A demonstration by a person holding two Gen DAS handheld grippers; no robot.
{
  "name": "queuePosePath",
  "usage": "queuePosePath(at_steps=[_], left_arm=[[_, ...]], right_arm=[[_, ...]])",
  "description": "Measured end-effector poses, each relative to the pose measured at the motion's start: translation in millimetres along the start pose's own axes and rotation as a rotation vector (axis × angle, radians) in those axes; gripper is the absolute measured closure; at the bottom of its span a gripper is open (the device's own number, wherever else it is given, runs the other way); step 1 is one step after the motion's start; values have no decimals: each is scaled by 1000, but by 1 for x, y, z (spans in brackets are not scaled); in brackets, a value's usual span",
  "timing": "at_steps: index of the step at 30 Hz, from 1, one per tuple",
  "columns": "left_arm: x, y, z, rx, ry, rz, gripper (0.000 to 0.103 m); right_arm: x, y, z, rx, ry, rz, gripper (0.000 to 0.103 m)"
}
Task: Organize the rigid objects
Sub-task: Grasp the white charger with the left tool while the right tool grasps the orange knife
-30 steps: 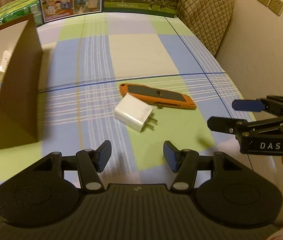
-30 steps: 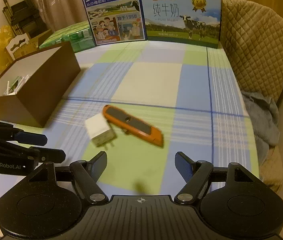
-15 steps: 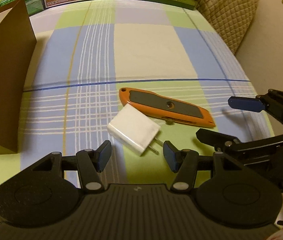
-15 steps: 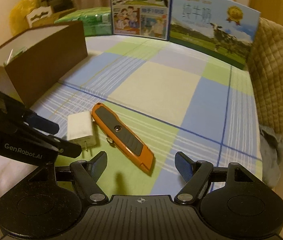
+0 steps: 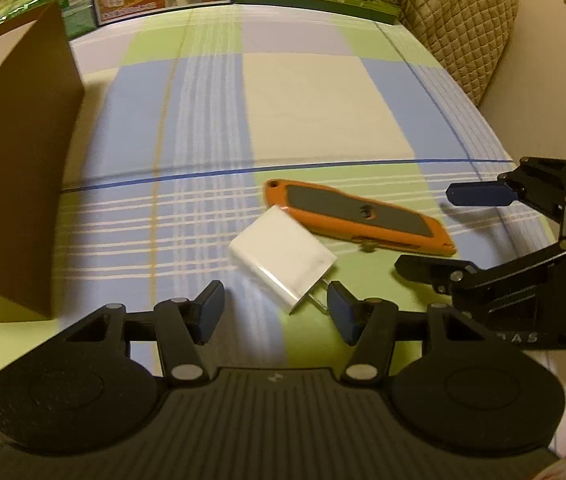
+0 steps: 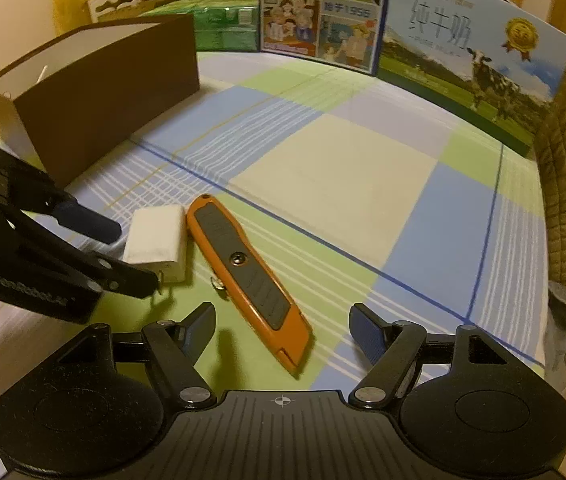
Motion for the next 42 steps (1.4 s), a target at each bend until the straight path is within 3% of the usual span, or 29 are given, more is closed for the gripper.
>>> queuePosePath(at_steps=[8, 9, 12, 13, 18, 28, 32, 35, 42], left_arm=[[-8, -25, -6, 42, -4, -14, 50], [-8, -27, -6, 45, -5, -16, 50], [-8, -28, -6, 43, -5, -18, 52], [-8, -27, -7, 37, -1, -18, 52], [-3, -20, -10, -9, 15, -7, 50], [18, -10, 13, 7, 1, 31, 49], [22, -11, 21, 25, 2, 42, 52], [23, -12, 24, 31, 7, 54, 64], [19, -20, 22, 53, 8, 61, 66]], right_arm=[[4, -17, 14, 10, 10, -64, 32], [5, -19, 17, 4, 17, -78, 34], [6, -24, 24, 2, 16, -103, 56], [6, -25, 26, 10, 11, -104, 58], [4, -25, 24, -1, 26, -84, 61], [3, -10, 12, -92, 41, 168, 62], [2, -12, 11, -86, 40, 144, 62], [1, -13, 13, -83, 25, 112, 62], [1, -14, 20, -67, 20, 96, 62]])
Point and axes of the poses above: each gripper's, at about its wrist camera, not at the fingertips, and z roughly the way its jaws point, y to its right, x to its top, the point moved 7 cm from there along z, roughly the way its jaws point, and after that the axes turned 13 degrees about z, right-handed, at the moved point
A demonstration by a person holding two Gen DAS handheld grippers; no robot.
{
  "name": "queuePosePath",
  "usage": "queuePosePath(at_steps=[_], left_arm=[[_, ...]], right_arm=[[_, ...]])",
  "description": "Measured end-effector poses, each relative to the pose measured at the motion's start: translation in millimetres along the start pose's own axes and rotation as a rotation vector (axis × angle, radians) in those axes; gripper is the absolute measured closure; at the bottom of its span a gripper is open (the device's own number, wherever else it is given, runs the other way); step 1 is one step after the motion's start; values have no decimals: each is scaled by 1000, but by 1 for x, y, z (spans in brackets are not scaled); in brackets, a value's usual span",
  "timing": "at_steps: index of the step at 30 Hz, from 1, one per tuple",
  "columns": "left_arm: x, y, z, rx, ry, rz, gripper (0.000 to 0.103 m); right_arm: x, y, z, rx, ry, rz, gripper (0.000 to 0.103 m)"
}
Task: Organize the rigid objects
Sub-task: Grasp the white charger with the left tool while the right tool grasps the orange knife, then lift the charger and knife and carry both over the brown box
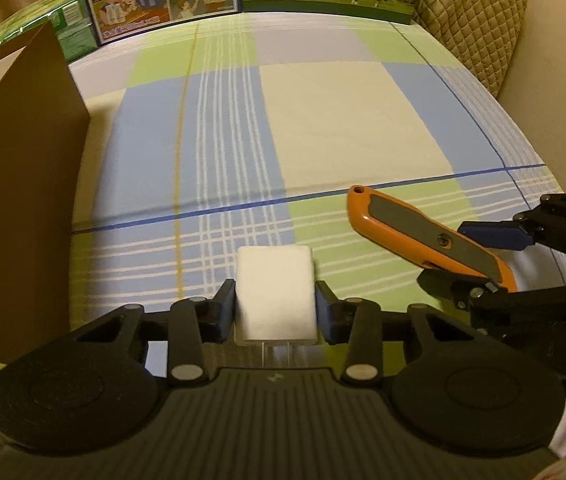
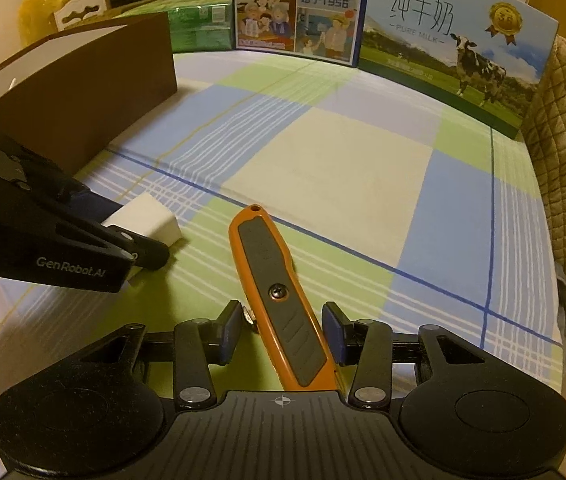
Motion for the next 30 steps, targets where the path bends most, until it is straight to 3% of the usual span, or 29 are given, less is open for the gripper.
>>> queuePosePath(at_steps=[14, 21, 30], left_arm=[[-22, -8, -15, 2, -17, -16, 66], [-41, -4, -27, -8, -26, -6, 66], [-62, -7, -42, -7, -36, -23, 66]], right_arm=[[-1, -4, -2, -38, -12, 8, 64], [-12, -9, -11, -37, -39, 30, 76], [-27, -22, -23, -47, -55, 16, 76]])
Point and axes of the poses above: each gripper's, at about its wrist camera, not at the fingertips, and z roughly the way its jaws point, y to its right, x to its top, the point moved 7 cm from there along z, roughly the way its jaws point, and after that the axes turned 13 degrees about z, right-handed, at the moved point
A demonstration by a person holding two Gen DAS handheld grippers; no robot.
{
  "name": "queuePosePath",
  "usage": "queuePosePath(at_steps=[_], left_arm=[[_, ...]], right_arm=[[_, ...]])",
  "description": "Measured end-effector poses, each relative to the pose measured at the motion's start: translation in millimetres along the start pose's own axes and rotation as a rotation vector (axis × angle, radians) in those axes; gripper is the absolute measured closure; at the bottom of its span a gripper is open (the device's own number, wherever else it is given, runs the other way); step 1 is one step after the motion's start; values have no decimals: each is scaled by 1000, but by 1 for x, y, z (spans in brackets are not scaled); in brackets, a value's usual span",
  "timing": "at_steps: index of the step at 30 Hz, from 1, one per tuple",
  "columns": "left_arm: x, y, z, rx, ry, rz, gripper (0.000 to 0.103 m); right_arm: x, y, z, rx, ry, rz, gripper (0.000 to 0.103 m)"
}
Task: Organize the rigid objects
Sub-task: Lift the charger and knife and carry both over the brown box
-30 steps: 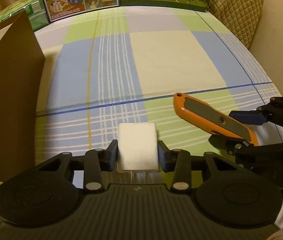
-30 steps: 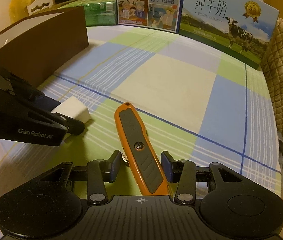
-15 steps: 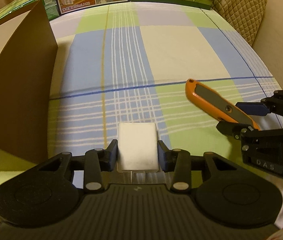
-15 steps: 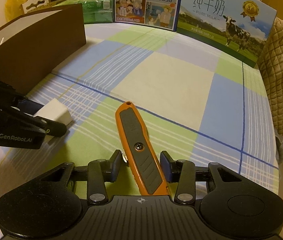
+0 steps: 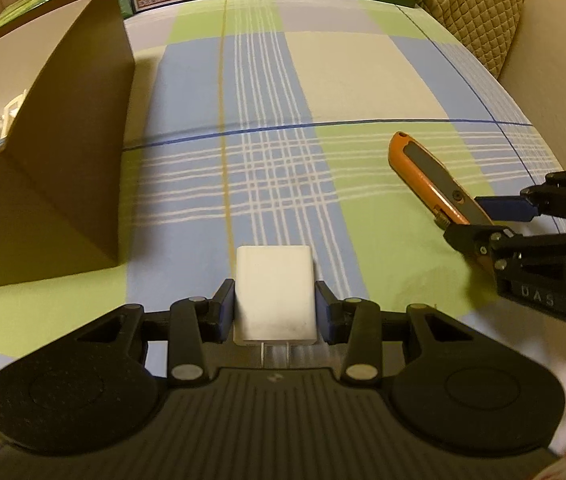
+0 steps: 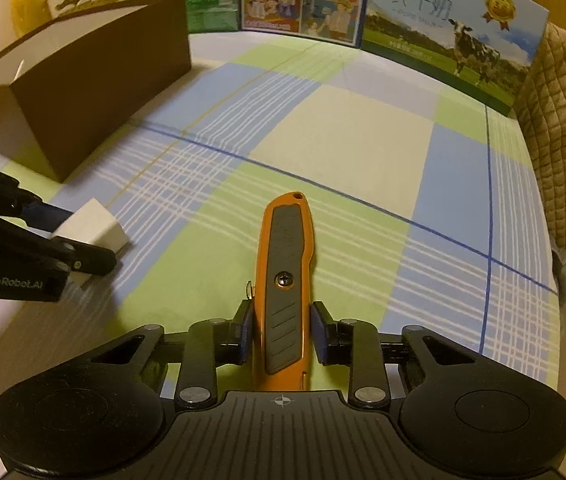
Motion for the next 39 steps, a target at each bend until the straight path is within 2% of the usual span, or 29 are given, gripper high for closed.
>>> queuePosePath(at_steps=[5, 7, 11, 12, 25, 30, 39], left_arm=[[0, -4, 0, 10, 5, -24, 66], [1, -5, -1, 12, 6, -25, 66], [2, -3, 0, 17, 12, -17, 66], [2, -4, 0, 16, 13, -17, 66], [2, 0, -12, -28, 40, 0, 67], [5, -1, -30, -50, 65, -8, 67], [10, -23, -88, -79, 170, -36, 67]], right_arm=[[2, -2, 4, -19, 19, 1, 64], [4, -2, 6, -9, 25, 7, 63], [7, -3, 10, 11, 33, 18, 65], [8, -3, 10, 15, 34, 30, 70], [4, -2, -7, 36, 40, 109, 71], [6, -6, -25, 58, 52, 158, 71], [26, -33, -64, 124, 84, 215, 71]])
Point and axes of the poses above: each gripper's, at about its wrist camera, not at the fingertips, and z roughly the way its jaws point, y to its right, x to its top, the point moved 7 cm from there along z, roughly the way its jaws point, and after that the axes turned 13 degrees about z, right-handed, at the moved point
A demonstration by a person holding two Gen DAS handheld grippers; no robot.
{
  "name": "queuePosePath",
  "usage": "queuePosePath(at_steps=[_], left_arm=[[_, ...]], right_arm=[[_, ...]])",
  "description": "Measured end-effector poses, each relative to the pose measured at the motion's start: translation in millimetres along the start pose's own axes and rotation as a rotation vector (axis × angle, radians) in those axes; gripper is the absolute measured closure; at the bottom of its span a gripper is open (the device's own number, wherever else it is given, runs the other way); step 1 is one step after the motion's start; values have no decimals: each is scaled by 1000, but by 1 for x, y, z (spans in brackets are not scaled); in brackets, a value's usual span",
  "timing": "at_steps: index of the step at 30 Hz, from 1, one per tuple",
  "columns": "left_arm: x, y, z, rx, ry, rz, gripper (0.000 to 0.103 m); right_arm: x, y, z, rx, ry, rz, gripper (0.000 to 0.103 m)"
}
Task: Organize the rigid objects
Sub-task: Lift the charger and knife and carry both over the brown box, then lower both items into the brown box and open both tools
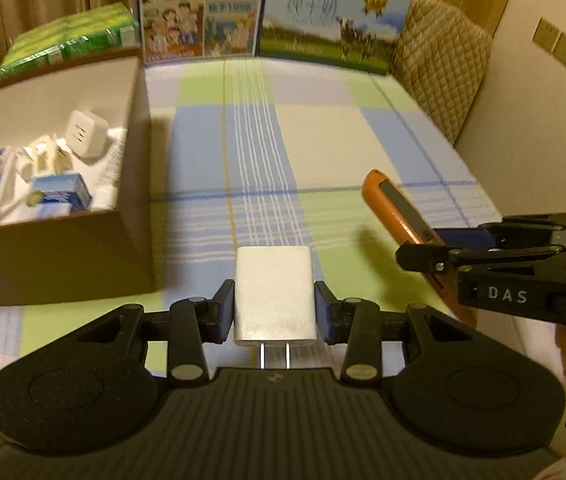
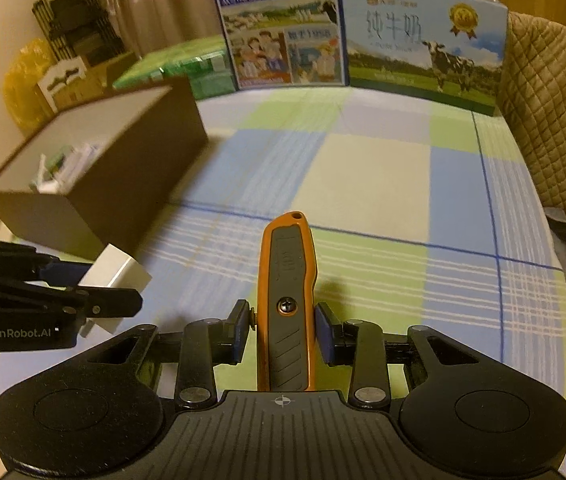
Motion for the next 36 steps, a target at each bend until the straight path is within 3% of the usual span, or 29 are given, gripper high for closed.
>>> queuePosePath(at_steps=[11, 19, 26, 36], left_arm=[[5, -77, -63, 78, 92, -62, 67], [7, -163, -88, 176, 124, -90, 67], [15, -224, -80, 198, 111, -98, 67], [24, -260, -33, 153, 33, -56, 67]], right_arm=[[33, -99, -13, 170, 41, 20, 71], [67, -182, 12, 252, 45, 35, 71], [90, -222, 59, 206, 36, 97, 71], [95, -234, 119, 8, 13, 166, 71]])
Point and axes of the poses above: each gripper's, at about its wrist camera, not at the fingertips, and z roughly the way its jaws point, y to its right, x to its top, the point moved 7 cm from there along z, roughly the way its jaws point, and after that the axes turned 13 degrees about z, right-handed, at the moved point
